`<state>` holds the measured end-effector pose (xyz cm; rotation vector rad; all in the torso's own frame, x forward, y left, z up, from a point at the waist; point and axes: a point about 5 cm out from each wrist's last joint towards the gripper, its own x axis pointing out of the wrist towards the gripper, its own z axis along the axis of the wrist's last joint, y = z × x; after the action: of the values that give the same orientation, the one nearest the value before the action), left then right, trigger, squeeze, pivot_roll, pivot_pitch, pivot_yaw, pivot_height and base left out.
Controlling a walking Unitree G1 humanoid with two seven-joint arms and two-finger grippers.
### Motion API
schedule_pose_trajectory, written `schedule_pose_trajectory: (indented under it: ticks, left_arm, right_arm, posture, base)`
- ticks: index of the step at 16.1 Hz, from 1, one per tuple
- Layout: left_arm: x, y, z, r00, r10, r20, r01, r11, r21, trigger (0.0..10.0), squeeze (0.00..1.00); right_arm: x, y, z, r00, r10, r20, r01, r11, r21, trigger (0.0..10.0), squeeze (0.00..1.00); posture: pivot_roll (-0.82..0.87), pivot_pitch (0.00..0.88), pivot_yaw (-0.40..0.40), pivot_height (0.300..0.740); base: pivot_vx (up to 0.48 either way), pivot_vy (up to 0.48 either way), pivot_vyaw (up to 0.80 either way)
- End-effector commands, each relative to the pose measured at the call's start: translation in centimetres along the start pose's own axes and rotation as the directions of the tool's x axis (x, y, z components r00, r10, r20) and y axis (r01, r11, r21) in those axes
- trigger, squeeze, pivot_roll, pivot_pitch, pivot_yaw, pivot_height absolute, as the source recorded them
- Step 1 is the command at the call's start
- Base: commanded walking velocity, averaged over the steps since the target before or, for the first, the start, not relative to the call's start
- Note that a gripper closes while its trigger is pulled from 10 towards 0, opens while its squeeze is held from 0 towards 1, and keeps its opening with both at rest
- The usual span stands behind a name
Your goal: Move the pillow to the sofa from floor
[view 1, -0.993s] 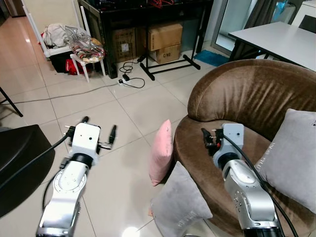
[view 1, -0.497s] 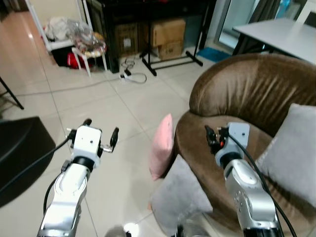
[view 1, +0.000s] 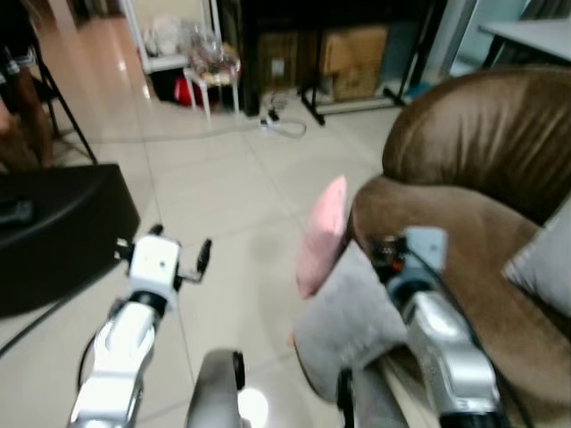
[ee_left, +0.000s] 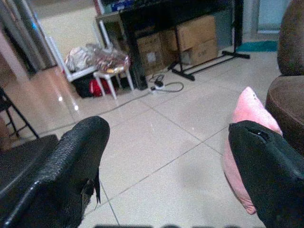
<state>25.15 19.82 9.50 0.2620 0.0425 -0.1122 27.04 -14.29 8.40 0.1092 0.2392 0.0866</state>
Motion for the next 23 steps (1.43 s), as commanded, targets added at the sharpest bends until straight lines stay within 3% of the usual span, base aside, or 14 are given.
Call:
schedule_pose_trajectory:
  ticks: [1,9,11,19,23]
  left_arm:
    - [0.45,-0.11,1.00,0.999,-0.013,0.045,0.013,1.000,0.003,10.0,0.25]
    - [0.25,-0.21,1.16,0.998,-0.031,0.061,0.032,0.999,-0.013,10.0,0.27]
    - [0.20,-0.22,1.16,0.997,-0.034,0.063,0.034,0.999,-0.013,10.0,0.27]
    - [0.15,-0.17,1.21,0.997,-0.029,0.071,0.031,0.999,-0.018,10.0,0.25]
    - [0.24,-0.25,1.14,0.997,-0.043,0.061,0.044,0.999,-0.011,10.0,0.24]
  right_arm:
    - [0.09,-0.45,0.76,0.999,-0.013,0.030,0.014,1.000,-0.011,10.0,0.00]
    - [0.09,-0.29,0.85,0.999,-0.001,0.038,0.003,0.998,-0.058,10.0,0.00]
    - [0.09,-0.25,0.81,0.999,-0.001,0.037,0.003,0.998,-0.058,10.0,0.00]
    - [0.07,-0.11,0.64,0.999,0.005,0.032,-0.003,0.999,-0.043,10.0,0.00]
    - [0.16,-0.30,0.43,1.000,0.000,0.021,0.000,0.999,-0.037,10.0,0.00]
  posture:
    - [-0.01,0.000,-0.028,0.591]
    - [-0.01,0.000,-0.027,0.591]
    - [-0.01,0.000,-0.026,0.591]
    - [-0.01,0.000,-0.025,0.591]
    - [-0.01,0.000,-0.024,0.561]
  base:
    - [0.000,0.000,0.00]
    - [0.229,0.000,0.10]
    - [0.334,0.000,0.80]
    - [0.293,0.000,0.00]
    - [0.000,0.000,0.00]
